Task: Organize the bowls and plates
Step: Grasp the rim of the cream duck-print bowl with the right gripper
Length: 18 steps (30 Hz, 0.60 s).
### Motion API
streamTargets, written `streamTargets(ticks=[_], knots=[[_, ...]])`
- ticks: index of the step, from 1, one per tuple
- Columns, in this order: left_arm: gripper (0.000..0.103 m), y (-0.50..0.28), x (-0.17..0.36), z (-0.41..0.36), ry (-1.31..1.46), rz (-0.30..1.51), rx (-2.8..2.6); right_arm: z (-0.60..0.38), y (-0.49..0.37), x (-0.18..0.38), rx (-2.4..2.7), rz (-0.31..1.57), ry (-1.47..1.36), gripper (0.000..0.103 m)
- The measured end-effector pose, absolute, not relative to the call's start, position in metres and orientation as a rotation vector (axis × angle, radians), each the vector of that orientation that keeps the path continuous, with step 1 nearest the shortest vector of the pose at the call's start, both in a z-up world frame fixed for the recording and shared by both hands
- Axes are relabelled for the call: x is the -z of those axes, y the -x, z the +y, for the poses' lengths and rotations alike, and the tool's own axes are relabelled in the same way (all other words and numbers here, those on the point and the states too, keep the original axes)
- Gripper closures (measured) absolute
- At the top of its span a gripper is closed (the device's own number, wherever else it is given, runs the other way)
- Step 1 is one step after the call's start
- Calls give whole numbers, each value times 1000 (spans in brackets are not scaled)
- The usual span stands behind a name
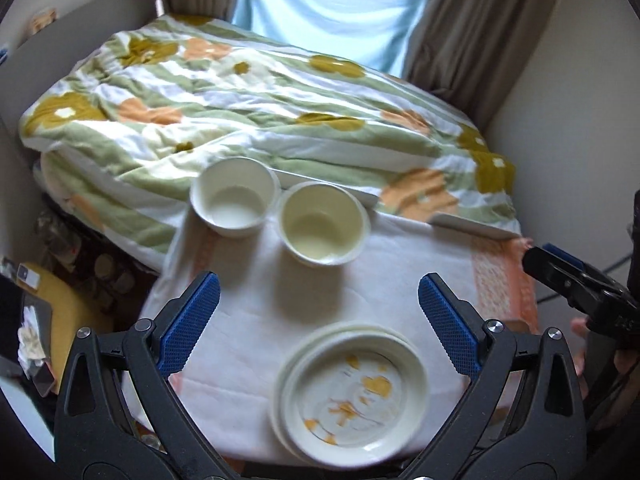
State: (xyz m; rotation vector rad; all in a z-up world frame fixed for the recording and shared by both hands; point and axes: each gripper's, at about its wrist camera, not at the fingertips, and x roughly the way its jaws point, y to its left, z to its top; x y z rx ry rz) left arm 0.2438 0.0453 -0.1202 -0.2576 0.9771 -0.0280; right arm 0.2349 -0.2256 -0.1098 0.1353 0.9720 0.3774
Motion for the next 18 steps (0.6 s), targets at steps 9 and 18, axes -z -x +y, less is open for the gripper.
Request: streamTargets(ticks=[9, 18], knots=[[4, -319, 211, 76, 338, 1151, 146, -164, -311, 185, -292, 1147, -146, 1], [29, -358, 287, 78, 509, 1256, 204, -147, -347, 256, -223, 1284, -183, 33]])
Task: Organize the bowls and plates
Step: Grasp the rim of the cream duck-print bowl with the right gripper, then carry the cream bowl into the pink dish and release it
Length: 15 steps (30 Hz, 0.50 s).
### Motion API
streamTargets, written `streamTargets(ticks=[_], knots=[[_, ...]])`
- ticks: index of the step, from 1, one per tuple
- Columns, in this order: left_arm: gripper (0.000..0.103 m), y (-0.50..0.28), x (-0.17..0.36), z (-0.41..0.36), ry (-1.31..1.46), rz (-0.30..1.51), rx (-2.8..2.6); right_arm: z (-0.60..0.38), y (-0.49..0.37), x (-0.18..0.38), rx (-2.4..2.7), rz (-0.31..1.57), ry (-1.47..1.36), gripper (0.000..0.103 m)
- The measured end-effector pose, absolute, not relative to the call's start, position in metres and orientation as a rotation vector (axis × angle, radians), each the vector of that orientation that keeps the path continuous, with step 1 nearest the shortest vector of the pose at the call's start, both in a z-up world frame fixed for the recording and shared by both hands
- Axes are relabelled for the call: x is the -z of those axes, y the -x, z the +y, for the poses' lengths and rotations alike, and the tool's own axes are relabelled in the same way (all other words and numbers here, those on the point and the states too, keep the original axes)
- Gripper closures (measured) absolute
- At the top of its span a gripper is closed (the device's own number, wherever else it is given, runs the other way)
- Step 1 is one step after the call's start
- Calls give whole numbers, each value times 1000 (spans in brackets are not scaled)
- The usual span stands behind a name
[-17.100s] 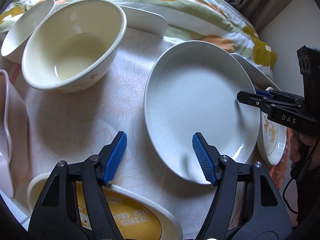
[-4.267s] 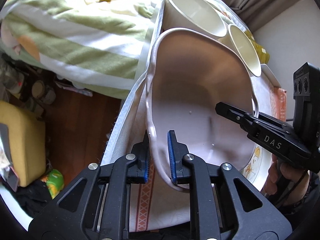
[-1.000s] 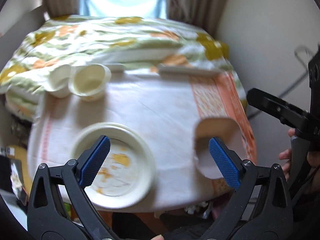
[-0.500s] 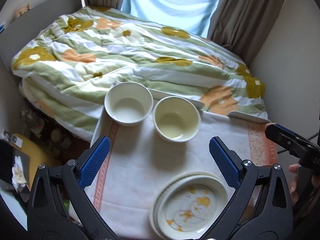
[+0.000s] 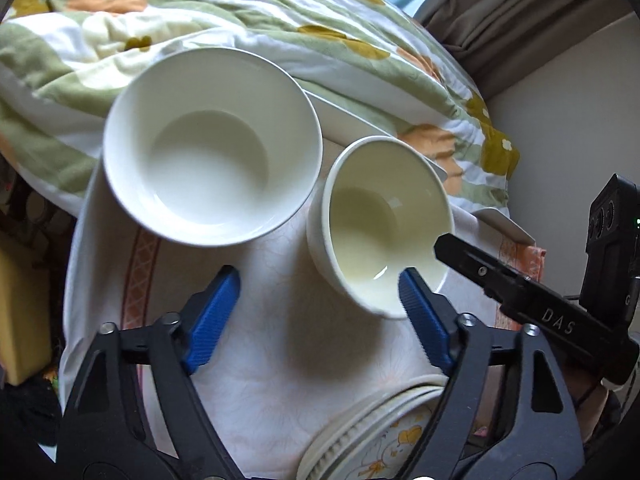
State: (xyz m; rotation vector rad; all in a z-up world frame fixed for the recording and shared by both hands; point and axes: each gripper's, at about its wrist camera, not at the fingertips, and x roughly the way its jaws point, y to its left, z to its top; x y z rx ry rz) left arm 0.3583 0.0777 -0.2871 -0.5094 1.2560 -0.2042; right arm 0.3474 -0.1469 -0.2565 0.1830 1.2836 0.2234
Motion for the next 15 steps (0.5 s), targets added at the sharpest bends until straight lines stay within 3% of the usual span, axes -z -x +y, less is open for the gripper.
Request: streamTargets(ticks=[5, 11, 13, 15], knots=[[37, -372, 298, 67, 489, 1267, 256, -144, -352, 269, -203, 1309, -187, 34], [62, -384, 302, 67, 488, 1276, 260, -139, -359, 277, -215, 1332, -180, 60], [77, -386, 307, 67, 484, 1294, 250, -137, -361, 279, -228, 1338, -178, 71], [79, -385, 309, 70, 509, 1290, 255, -135, -362, 281, -238, 1339, -177, 81]])
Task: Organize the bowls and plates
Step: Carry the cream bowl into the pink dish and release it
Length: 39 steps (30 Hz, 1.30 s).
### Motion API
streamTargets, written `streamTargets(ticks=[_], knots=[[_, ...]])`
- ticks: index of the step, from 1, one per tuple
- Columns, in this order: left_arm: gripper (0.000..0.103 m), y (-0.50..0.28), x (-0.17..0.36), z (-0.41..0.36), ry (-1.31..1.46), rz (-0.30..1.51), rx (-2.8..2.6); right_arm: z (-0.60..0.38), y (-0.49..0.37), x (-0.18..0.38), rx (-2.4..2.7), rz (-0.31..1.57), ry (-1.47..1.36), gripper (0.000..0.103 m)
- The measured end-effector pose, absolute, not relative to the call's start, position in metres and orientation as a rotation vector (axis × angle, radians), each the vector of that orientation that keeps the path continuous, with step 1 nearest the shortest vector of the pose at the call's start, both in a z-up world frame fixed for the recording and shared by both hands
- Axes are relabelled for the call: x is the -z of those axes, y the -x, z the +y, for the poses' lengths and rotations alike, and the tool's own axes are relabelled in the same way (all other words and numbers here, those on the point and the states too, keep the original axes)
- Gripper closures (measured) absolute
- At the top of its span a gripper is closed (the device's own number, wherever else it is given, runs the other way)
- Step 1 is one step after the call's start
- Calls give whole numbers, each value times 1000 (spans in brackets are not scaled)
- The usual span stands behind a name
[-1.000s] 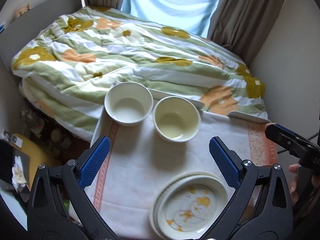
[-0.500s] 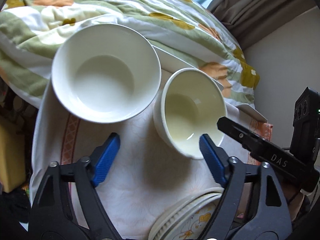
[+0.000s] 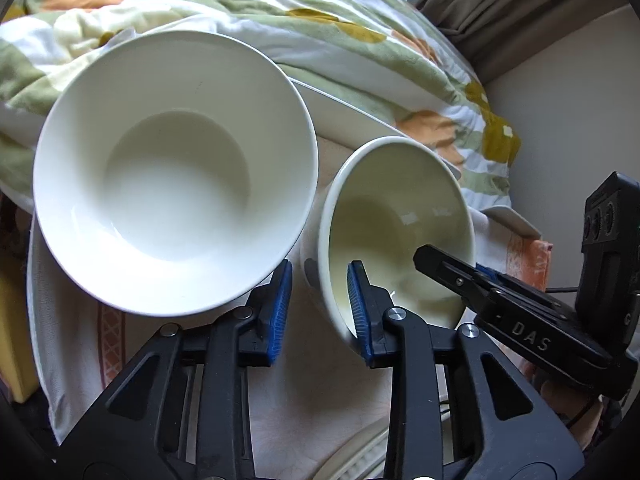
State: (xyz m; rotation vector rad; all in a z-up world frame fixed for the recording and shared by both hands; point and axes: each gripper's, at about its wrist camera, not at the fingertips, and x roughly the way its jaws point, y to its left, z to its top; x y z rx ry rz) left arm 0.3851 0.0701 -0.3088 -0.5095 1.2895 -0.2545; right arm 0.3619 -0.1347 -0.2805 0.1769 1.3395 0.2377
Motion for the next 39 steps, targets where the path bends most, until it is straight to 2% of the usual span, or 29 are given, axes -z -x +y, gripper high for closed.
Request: streamTargets(ticks=[3, 12, 19, 29, 39], knots=[[82, -384, 304, 66, 472, 1277, 254, -132, -362, 280, -258, 1329, -186, 91], [82, -379, 291, 59, 423, 1248, 254, -133, -355, 271, -256, 1290, -183, 91], [82, -368, 253, 37, 376, 1189, 300, -156, -337, 245, -238, 1237, -227, 91], [82, -324, 186, -40, 321, 1114, 375, -226, -279, 176, -189, 1131, -272, 91], [82, -261, 166, -151, 286, 1129, 445, -328, -203, 143, -136, 1073, -281, 91]])
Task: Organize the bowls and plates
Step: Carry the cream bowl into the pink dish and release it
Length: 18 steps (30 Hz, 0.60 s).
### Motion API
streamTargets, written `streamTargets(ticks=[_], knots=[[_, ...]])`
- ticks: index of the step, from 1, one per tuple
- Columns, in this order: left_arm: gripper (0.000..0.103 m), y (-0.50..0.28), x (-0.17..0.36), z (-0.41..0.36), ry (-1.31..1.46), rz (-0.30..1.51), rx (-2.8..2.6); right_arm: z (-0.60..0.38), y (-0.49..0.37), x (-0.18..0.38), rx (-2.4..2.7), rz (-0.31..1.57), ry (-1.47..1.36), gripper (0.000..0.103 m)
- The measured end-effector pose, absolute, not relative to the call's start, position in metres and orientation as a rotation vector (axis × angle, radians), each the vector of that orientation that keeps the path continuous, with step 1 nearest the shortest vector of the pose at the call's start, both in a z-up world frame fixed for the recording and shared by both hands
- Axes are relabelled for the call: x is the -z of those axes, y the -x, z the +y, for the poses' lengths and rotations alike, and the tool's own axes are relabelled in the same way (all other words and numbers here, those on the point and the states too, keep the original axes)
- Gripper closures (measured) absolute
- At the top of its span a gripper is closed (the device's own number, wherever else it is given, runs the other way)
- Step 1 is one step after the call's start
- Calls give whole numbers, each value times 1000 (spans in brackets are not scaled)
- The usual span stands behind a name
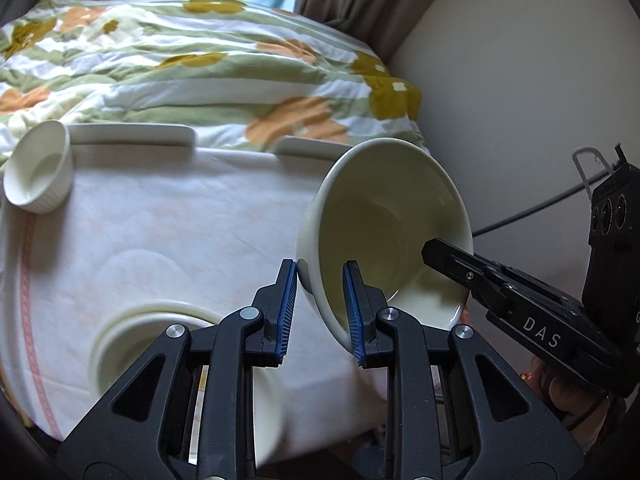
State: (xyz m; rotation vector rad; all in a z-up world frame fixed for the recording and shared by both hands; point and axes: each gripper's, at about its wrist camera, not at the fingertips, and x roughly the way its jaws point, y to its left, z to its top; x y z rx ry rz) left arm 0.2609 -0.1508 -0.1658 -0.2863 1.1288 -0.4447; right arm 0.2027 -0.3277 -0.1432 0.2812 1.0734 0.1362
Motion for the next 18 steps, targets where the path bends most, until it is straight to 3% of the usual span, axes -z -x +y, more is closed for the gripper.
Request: streamTargets(ticks=[8, 18], knots=[[82, -217, 181, -233, 247, 1185, 486, -398, -154, 151, -106, 1106, -265, 91], [82, -208, 244, -276, 117, 1326, 514, -434, -136, 211, -51, 1224, -355, 91]])
